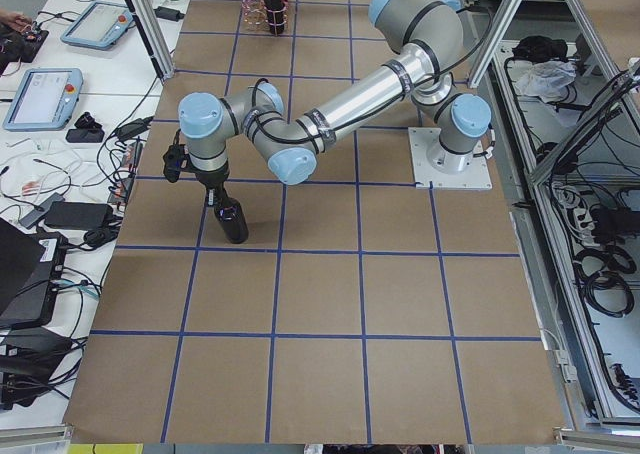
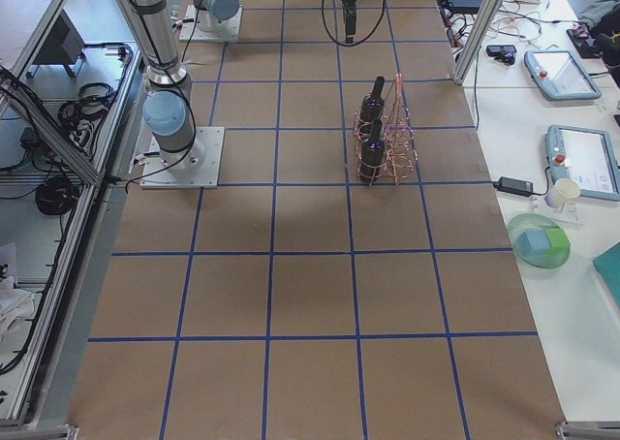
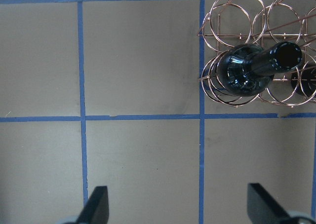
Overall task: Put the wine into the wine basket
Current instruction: 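Lift the bottle with the left gripper and carry it toward the table center, then stand the bottle upright on the table and open the left gripper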
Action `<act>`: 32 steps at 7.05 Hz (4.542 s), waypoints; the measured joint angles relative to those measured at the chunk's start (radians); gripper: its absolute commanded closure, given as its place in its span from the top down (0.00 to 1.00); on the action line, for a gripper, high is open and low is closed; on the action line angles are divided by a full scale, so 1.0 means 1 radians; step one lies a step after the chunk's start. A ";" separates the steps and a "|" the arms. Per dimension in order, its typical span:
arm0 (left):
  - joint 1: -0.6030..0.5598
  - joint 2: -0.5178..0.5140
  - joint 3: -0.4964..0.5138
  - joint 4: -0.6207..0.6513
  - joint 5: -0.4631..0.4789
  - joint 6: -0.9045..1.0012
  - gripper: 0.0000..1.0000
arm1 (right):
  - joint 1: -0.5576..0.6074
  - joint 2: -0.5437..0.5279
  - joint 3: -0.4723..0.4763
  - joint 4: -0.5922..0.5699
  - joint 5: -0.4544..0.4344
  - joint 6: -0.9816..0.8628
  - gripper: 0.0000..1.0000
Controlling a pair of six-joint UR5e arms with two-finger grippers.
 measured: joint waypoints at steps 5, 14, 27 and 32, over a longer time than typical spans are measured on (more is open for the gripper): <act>-0.123 0.164 -0.062 -0.106 -0.004 -0.115 0.00 | 0.000 0.000 0.000 0.000 0.000 0.000 1.00; -0.615 0.410 -0.387 -0.001 0.009 -0.794 0.00 | 0.000 0.001 0.000 0.001 0.000 0.000 1.00; -0.826 0.422 -0.561 0.043 0.042 -0.947 0.68 | 0.001 0.000 0.000 0.000 0.000 0.000 1.00; -0.819 0.430 -0.532 0.026 0.011 -0.951 1.00 | 0.003 -0.002 0.004 0.001 0.002 0.000 1.00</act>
